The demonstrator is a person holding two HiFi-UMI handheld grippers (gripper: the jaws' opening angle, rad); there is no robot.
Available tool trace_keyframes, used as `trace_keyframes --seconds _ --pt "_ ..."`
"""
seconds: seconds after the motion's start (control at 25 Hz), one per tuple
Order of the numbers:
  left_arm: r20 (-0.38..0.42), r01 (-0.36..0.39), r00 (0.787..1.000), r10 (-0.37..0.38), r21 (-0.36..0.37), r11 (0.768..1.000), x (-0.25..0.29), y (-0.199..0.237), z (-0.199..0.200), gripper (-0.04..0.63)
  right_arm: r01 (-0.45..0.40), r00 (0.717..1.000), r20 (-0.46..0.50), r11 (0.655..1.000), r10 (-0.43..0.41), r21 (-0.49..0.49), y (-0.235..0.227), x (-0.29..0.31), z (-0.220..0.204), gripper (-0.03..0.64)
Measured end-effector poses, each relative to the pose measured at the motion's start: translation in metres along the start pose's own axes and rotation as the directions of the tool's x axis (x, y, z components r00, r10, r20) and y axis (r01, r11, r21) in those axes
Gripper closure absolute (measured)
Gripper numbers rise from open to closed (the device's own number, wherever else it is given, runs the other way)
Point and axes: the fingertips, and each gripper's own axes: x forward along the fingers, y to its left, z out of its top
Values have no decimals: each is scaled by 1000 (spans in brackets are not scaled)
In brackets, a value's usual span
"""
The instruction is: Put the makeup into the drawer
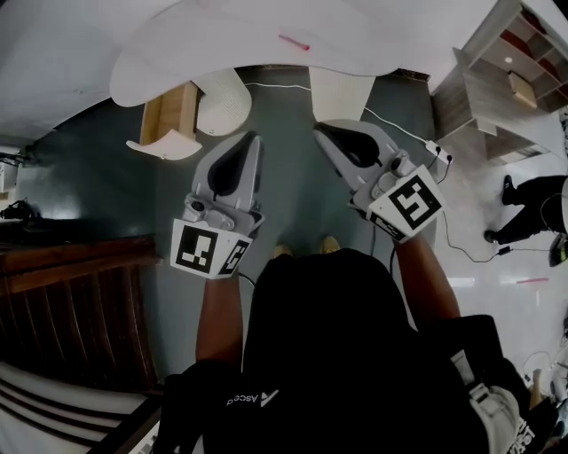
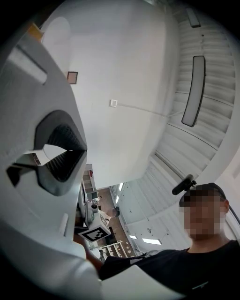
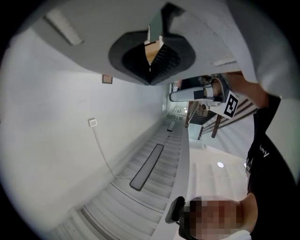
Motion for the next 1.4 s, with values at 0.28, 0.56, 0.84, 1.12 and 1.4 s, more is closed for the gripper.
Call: trace_keyframes --seconds 0.28,0.56,0.84,1.12,1.4 --pt "-8 -30 1000 30 12 999 21 8 -1 584 -13 1000 2 1000 13 -12 -26 4 1 614" --pt "5 -32 999 32 13 999 44 42 -13 584 16 999 -32 1000 -17 -21 -60 33 -12 614" --pt "10 3 1000 -3 23 1000 79 109 -38 584 59 996 -70 997 -62 -44 -103 96 -30 614" --pt "15 57 998 -57 2 998 108 184 -58 584 134 979 -145 989 -141 -59 -145 164 -57 614" --pt "20 106 994 -106 -18 994 130 243 -78 584 202 953 -211 976 -216 -87 -177 218 -79 614"
